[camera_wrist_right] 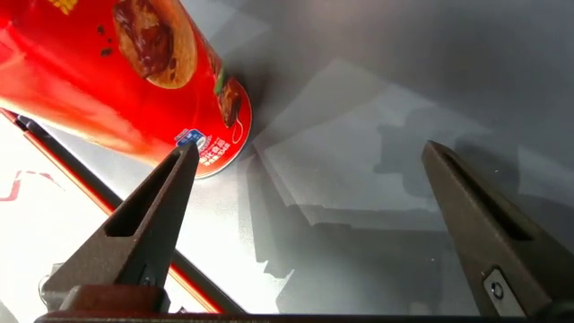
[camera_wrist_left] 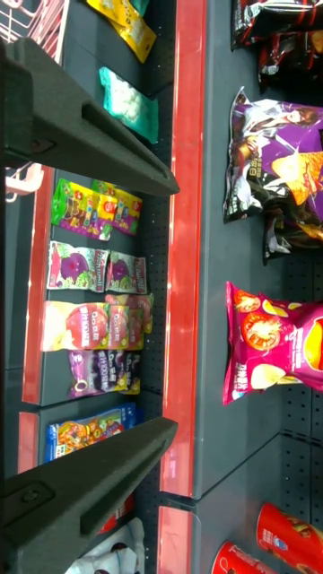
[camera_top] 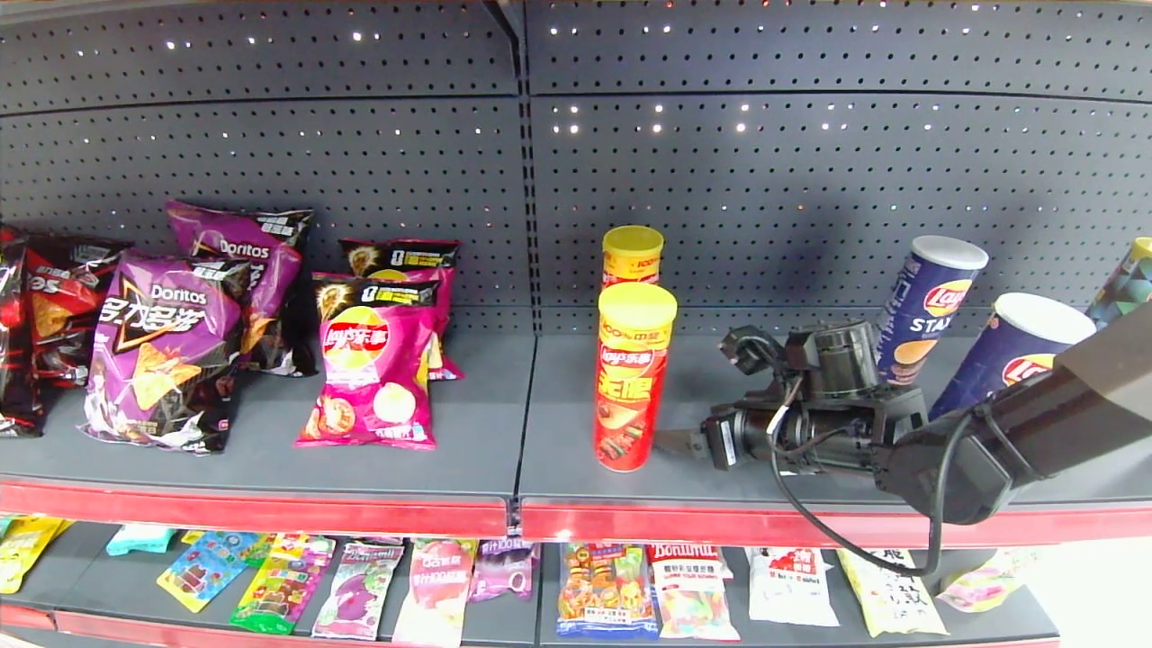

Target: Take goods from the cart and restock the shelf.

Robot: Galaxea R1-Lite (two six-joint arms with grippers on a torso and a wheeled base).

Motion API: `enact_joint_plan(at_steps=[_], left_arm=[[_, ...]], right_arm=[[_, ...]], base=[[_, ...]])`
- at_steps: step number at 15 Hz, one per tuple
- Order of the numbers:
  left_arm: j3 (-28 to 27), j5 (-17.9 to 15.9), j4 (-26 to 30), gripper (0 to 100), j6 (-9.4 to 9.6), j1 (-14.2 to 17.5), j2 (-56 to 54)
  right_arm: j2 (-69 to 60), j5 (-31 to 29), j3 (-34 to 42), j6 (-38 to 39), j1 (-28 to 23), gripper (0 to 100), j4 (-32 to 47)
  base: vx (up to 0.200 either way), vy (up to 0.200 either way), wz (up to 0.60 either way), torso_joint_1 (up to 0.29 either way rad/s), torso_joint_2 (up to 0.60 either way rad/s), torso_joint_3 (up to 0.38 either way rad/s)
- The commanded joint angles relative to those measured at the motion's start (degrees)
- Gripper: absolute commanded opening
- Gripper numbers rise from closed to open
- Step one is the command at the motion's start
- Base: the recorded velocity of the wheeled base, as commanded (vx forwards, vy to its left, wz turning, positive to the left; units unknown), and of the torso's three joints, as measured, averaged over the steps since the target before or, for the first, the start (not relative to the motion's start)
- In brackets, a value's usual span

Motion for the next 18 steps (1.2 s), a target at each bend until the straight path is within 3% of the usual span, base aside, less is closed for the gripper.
enact_joint_plan(at_steps=[1, 8, 13, 18], left_arm=[[0.00, 0.02, -0.02, 100, 0.06, 0.02, 0.09], [0.00, 0.02, -0.02, 100, -0.03, 0.02, 0.09], [0.00, 0.02, -0.02, 100, 0.06, 0.02, 0.09], [0.00, 0.02, -0.02, 100, -0.03, 0.02, 0.09]], right_arm=[[-0.41, -0.34, 0.77, 0.02, -0.56, 100, 0.02], [-9.63, -0.69, 6.30, -3.15, -3.81, 100, -0.07], [-19.04, -0.61, 9.99, -3.59, -2.67, 100, -0.07], [-32.84, 0.27, 16.06, -10.62, -0.65, 100, 0.02]], base=[[0.000, 0.000, 0.00, 0.000, 0.00, 0.000], [0.000, 0.000, 0.00, 0.000, 0.00, 0.000], [0.000, 0.000, 0.00, 0.000, 0.00, 0.000], [0.000, 0.000, 0.00, 0.000, 0.00, 0.000]])
